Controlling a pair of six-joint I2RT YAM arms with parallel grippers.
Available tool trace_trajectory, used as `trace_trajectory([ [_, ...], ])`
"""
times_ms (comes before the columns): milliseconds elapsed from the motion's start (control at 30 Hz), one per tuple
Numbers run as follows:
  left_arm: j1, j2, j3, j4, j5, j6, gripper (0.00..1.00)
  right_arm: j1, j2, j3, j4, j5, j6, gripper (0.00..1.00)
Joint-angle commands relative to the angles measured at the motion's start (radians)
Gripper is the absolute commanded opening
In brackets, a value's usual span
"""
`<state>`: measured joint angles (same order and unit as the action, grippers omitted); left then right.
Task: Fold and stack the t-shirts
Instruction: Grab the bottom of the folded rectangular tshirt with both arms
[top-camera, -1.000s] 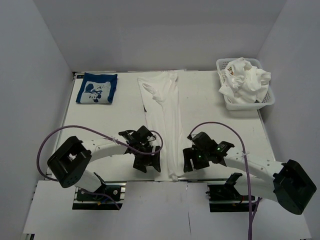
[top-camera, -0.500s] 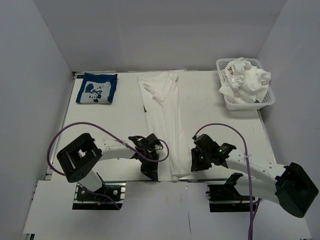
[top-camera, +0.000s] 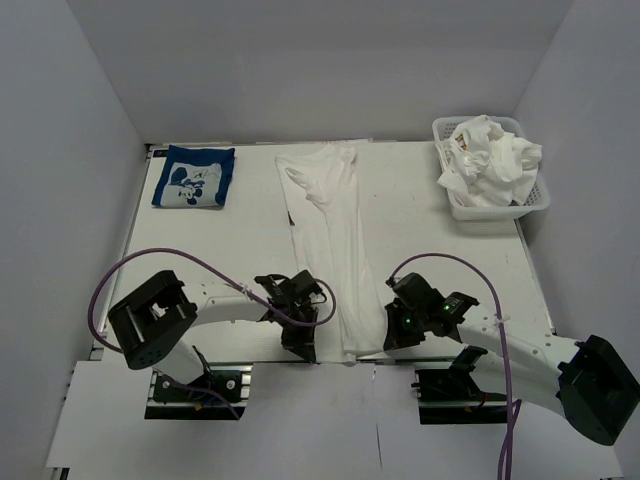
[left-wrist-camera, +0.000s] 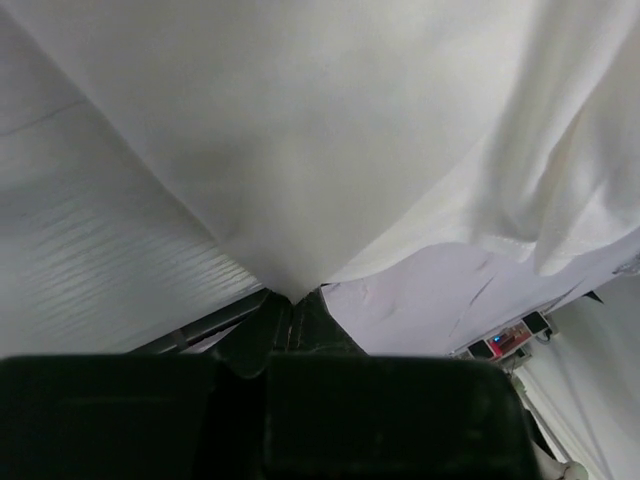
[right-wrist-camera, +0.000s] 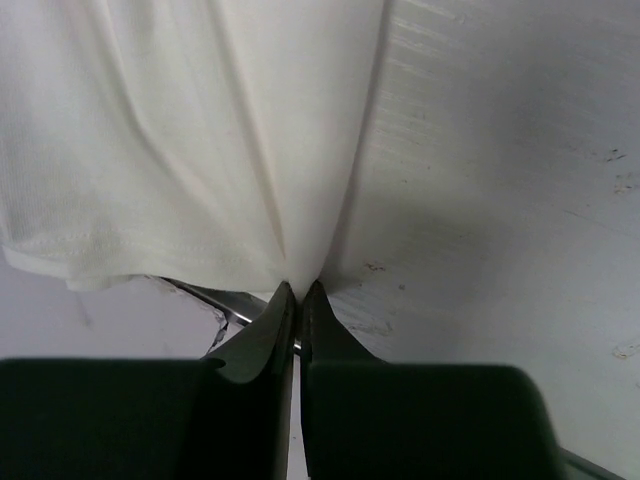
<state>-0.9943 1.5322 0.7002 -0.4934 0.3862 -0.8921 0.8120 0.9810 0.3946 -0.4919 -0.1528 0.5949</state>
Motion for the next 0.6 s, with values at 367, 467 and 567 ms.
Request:
trace_trajectory([
  [367, -0.023, -0.196, -0.021, -0.125, -0.113, -0.056, 0.0, 0.007, -0.127, 0.022, -0.114, -0.047, 0.082, 0.0],
  [467, -0.014, -0.176, 0.027, -0.134, -0.141, -0.001, 0.0, 0.004, -0.066, 0.052, -0.019, -0.007, 0.051, 0.0],
  [567, 0.005, -0.144, 0.109, -0.148, -0.182, 0.05, 0.0, 0.003, -0.01, 0.151, -0.02, 0.115, 0.033, 0.0],
])
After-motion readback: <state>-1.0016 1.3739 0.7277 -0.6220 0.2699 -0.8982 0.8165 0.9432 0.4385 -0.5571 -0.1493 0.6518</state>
